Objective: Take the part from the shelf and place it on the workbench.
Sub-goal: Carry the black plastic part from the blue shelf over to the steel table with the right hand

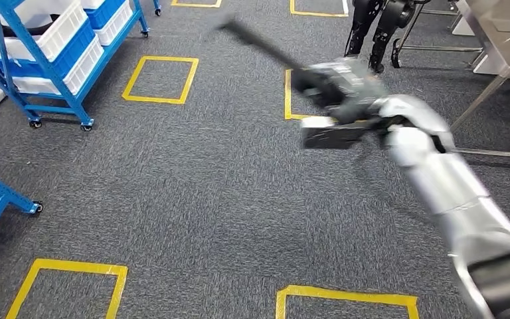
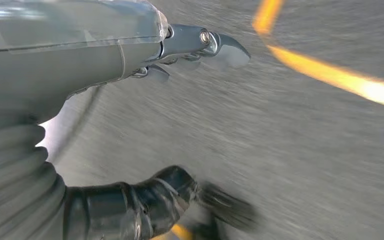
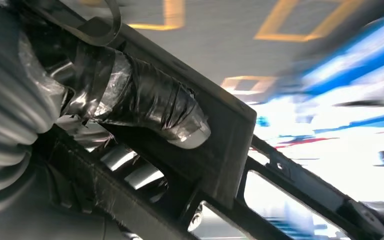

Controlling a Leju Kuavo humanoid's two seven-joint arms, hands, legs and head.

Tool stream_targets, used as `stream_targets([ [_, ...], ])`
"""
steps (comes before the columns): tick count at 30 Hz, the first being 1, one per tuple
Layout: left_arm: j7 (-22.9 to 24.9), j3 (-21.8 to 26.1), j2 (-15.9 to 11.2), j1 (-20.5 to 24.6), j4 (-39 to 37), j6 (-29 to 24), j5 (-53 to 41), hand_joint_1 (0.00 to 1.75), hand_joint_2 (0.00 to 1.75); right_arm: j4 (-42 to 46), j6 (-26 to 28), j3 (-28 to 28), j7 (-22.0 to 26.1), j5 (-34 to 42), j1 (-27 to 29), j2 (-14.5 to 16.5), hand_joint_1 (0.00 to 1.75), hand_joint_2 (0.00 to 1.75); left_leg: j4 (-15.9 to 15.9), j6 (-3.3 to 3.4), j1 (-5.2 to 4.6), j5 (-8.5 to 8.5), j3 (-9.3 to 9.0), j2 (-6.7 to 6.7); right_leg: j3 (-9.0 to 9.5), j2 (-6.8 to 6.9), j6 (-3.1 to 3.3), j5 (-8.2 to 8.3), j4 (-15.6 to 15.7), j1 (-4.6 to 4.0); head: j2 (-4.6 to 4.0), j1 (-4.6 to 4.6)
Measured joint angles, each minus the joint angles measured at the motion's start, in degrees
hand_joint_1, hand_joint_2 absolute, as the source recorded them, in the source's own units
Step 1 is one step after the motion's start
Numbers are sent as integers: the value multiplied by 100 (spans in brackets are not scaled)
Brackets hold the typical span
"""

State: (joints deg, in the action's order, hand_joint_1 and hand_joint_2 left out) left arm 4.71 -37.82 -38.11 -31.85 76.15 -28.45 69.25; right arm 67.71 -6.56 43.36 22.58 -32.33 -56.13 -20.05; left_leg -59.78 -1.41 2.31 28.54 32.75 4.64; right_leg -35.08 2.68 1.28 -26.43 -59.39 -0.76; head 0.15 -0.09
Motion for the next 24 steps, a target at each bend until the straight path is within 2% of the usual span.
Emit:
stream_targets([
  [1,-363,-297,-96,-120,554,-477,411,0,175,128,88,-158,-52,54,120,-314,175,175,-164,19,0,122,63,-102,34,-40,37,14,38,18,0,-4],
  [3,-715,-653,-95,-512,1546,-956,689,0,175,568,404,-591,-186,306,733,-1145,175,175,-815,90,-21,490,324,-317,99,-148,93,16,78,19,0,-13],
  [4,-567,-687,18,-790,1948,-1031,432,0,175,853,551,-881,-196,460,1258,-1611,175,175,-1183,117,-36,648,473,-367,136,-194,105,-9,81,3,0,-18],
  [5,-124,-620,277,-1104,2326,-1052,-90,0,175,1170,631,-1278,-156,587,1927,-2097,175,175,-1443,132,-46,717,574,-387,185,-251,104,-46,79,-14,0,-17],
  [6,554,-450,627,-1465,2699,-1028,-885,0,175,1481,602,-1770,-75,647,2689,-2524,175,175,-1524,142,-50,676,599,-399,235,-310,96,-95,69,-24,0,-14],
  [7,1382,-201,1076,-1825,3041,-909,-1840,0,175,1778,468,-2355,24,631,3454,-2843,175,175,-1407,150,-51,529,547,-418,277,-380,79,-147,48,-23,0,-11],
  [8,2215,93,1584,-2144,3343,-662,-2826,0,175,2083,272,-3057,111,578,4140,-3051,175,175,-1134,157,-50,311,445,-476,299,-472,52,-202,4,-2,0,-9],
  [9,2837,401,2041,-2411,3579,-304,-3738,0,175,2361,66,-3777,167,518,4664,-3153,175,175,-858,159,-53,140,359,-618,286,-575,14,-257,-63,30,0,-11],
  [10,3218,685,2473,-2596,3745,117,-4423,0,175,2615,-112,-4488,188,463,5003,-3194,175,175,-584,163,-56,50,274,-770,239,-683,-33,-304,-146,64,0,-20],
  [11,3362,952,2843,-2729,3884,523,-4849,0,175,2830,-234,-5126,178,430,5220,-3214,175,175,-408,174,-73,44,226,-897,177,-779,-85,-334,-215,106,0,-29],
  [12,3378,1212,3143,-2867,4007,880,-5018,0,175,2995,-312,-5648,151,400,5346,-3249,175,175,-328,191,-97,106,200,-964,123,-868,-139,-342,-246,139,0,-39],
  [14,3376,1723,3501,-3143,4202,1409,-4763,0,175,3154,-469,-6293,132,236,5224,-3290,175,175,-167,251,-122,132,111,-837,79,-1013,-225,-312,-224,201,0,-41],
  [15,3375,1950,3549,-3267,4250,1608,-4488,0,175,3135,-528,-6400,118,116,4919,-3256,175,175,-82,280,-120,100,55,-749,67,-959,-254,-314,-229,211,0,-36],
  [16,3373,2167,3541,-3352,4277,1758,-4242,0,175,3063,-562,-6358,100,-1,4508,-3198,175,175,5,307,-115,61,1,-657,21,-825,-278,-362,-316,213,0,-32],
  [18,3305,2538,3354,-3434,4296,1959,-3811,0,175,2816,-542,-5906,56,-183,3582,-2983,175,175,111,336,-119,8,-66,-493,-214,-455,-320,-590,-801,214,0,-27],
  [19,3155,2657,3111,-3437,4277,1984,-3525,0,175,2640,-531,-5485,44,-273,3121,-2799,175,175,132,338,-116,-2,-78,-403,-378,-365,-339,-708,-1127,231,0,-27],
  [20,2883,2690,2766,-3397,4222,1943,-3131,0,175,2428,-503,-4937,10,-364,2669,-2550,175,175,142,326,-105,-8,-85,-313,-511,-322,-358,-759,-1380,261,0,-26],
  [21,2508,2631,2349,-3307,4133,1833,-2669,0,175,2210,-456,-4330,-53,-432,2263,-2283,175,175,144,305,-88,-11,-89,-221,-570,-292,-377,-723,-1472,297,0,-27],
  [22,2059,2475,1855,-3156,4018,1672,-2168,0,175,2005,-399,-3696,-135,-465,1944,-2035,175,175,143,276,-65,-18,-88,-145,-524,-259,-400,-599,-1360,338,0,-28],
  [24,1210,1972,981,-2679,3798,1302,-1319,0,175,1725,-296,-2689,-277,-431,1511,-1682,175,175,126,182,-30,-42,-58,-72,-191,-129,-481,-291,-689,416,0,-30],
])
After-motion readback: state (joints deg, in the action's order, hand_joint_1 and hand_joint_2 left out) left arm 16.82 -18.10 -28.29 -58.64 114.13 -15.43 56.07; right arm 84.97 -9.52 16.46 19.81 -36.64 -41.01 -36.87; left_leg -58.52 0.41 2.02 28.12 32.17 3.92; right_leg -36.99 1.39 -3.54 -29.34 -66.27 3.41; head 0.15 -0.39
